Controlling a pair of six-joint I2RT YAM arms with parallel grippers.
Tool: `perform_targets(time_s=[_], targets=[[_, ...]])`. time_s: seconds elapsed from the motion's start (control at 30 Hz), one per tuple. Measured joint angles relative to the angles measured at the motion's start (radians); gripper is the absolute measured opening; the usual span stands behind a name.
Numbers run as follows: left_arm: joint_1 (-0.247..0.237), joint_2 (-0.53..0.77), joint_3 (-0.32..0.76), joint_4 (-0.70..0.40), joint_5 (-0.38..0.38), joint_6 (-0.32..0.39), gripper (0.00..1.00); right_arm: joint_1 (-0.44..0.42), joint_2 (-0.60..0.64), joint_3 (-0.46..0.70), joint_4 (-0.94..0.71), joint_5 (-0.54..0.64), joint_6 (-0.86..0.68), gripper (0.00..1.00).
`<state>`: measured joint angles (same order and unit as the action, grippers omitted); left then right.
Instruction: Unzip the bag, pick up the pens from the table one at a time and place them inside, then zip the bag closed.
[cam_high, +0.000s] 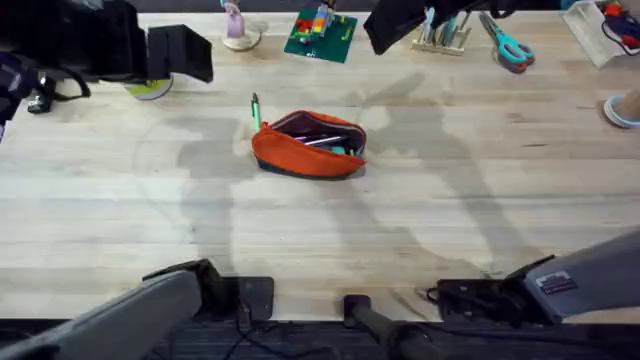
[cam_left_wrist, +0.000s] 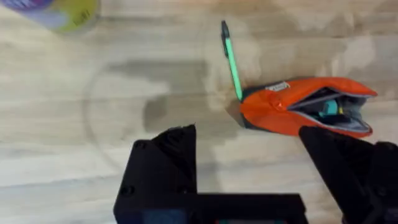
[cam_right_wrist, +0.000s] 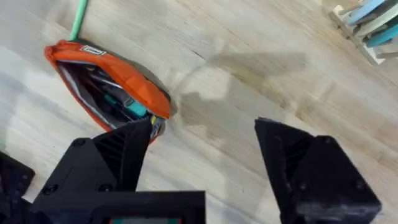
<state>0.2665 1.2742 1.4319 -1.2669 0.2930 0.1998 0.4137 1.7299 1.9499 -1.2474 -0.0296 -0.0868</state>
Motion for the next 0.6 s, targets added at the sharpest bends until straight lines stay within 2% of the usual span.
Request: perform_targets(time_s=[0.17, 0.33, 0.47, 0.6], targets=[[0.0, 0.063, 0.0, -0.022, 0.07, -0.026, 0.993, 0.0, 0.0, 0.0, 0.014, 0.0, 0.0, 0.998], [0.0, 0.137, 0.0, 0.033, 0.142, -0.055, 0.995, 0.0, 0.0, 0.0, 0.023, 0.0, -0.003, 0.997], [0.0, 0.191, 0.0, 0.1, 0.161, -0.137, 0.995, 0.0, 0.0, 0.0, 0.022, 0.0, -0.003, 0.997], [-0.021, 0.219, 0.0, 0.166, 0.14, -0.233, 0.996, 0.0, 0.0, 0.0, 0.02, 0.0, -0.004, 0.998]])
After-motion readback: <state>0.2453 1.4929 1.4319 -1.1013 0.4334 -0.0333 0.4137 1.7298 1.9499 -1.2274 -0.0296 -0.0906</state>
